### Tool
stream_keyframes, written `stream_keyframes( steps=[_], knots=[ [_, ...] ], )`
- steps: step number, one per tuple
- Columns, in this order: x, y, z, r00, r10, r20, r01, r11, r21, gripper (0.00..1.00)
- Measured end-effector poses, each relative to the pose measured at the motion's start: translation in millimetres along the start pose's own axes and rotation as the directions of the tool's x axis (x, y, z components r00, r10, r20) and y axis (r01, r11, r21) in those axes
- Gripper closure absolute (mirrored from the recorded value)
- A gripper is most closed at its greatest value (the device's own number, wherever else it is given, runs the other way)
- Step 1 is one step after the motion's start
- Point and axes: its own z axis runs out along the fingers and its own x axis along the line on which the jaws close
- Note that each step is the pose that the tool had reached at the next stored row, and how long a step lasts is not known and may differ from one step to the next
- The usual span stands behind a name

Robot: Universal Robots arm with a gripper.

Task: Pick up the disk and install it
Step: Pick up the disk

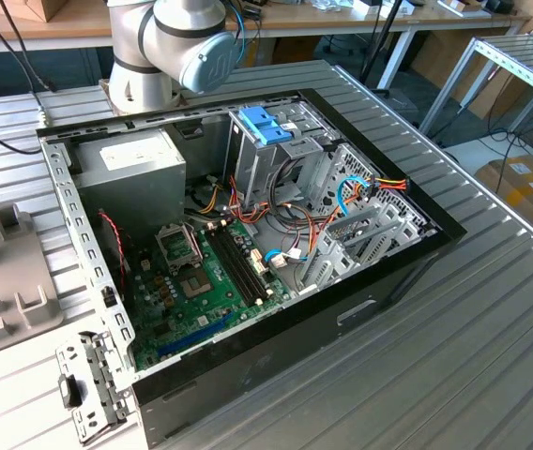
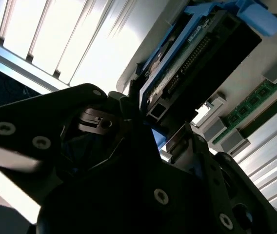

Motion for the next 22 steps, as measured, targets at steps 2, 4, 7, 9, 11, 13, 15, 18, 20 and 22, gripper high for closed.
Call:
stream_keyframes(
  steps=[2,4,7,9,11,13,15,18,20,22],
  knots=[
    [0.0,0.0,0.0,1.0000,0.000,-0.0001,0.000,1.0000,-0.0001,0.60],
    [-0.1,0.0,0.0,1.0000,0.000,0.0000,0.000,1.0000,-0.0001,0.63],
    [-0.2,0.0,0.0,1.0000,0.000,0.0000,0.000,1.0000,0.0000,0.63],
    [-0.9,0.0,0.1,1.0000,0.000,0.0000,0.000,1.0000,0.0000,0.63],
    [-1.0,-0.1,0.1,1.0000,0.000,0.0000,0.000,1.0000,0.0000,0.63],
    [-1.0,-0.1,-0.2,1.0000,0.000,0.0000,0.000,1.0000,0.0001,0.63],
    [-1.0,0.0,-1.0,1.0000,0.000,0.0000,0.000,1.0000,0.0000,0.63],
    [-1.0,0.0,-2.1,1.0000,0.000,0.0000,0.000,1.0000,0.0000,0.63],
    [-1.1,0.0,-3.3,1.0000,0.000,0.0000,0.000,1.0000,0.0000,0.63],
    [-1.1,0.0,-4.8,1.0000,0.000,0.0000,0.000,1.0000,0.0000,0.63]
  ],
)
